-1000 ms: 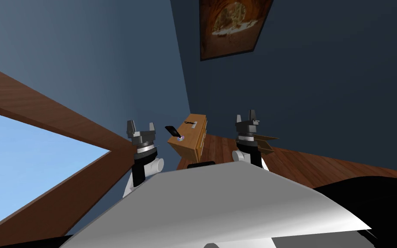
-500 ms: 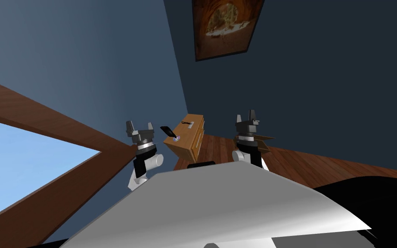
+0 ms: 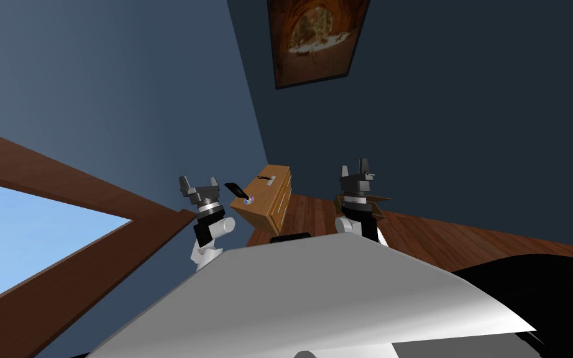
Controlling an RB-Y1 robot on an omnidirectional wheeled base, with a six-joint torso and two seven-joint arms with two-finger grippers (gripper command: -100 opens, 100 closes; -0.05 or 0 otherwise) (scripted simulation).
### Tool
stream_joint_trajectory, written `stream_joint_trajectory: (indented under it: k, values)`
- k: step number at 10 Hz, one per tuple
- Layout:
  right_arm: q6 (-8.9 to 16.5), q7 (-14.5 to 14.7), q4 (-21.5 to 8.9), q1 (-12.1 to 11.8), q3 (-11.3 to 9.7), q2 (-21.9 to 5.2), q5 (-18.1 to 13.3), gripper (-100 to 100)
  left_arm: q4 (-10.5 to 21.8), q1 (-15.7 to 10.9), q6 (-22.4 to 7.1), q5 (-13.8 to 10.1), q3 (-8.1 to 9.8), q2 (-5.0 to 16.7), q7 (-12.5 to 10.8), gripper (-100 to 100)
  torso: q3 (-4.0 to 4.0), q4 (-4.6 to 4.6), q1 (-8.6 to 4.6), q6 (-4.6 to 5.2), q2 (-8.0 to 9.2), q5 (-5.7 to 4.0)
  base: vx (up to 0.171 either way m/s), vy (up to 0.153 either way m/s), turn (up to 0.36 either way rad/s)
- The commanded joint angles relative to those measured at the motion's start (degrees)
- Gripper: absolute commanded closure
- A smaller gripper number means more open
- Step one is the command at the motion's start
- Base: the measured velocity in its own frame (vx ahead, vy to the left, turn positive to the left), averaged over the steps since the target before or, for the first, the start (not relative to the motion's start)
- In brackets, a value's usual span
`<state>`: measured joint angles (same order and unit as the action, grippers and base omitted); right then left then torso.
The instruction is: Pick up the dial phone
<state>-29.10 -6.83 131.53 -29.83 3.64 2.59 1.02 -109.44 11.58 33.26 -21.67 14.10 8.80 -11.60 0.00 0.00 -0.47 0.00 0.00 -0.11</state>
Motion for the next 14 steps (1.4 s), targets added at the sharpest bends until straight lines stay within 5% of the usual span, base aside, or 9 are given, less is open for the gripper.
stream_joint_trajectory:
  k: [1,14]
  values:
    - [0.0,0.0,0.0,0.0,0.0,0.0,0.0,0,2.0,-1.1,0.1,-1.6,0.83,0.4,-0.3,-100,0.0,0.0,0.0,0.0,0.0,0.0,-0.003,-0.102,-0.006]
    - [0.0,0.0,0.0,0.0,0.0,0.0,0.0,0,23.7,-18.2,3.2,-18.5,10.14,1.7,-2.7,-100,-0.01,-0.01,0.17,-0.02,-0.02,0.02,-0.002,-0.096,0.0]
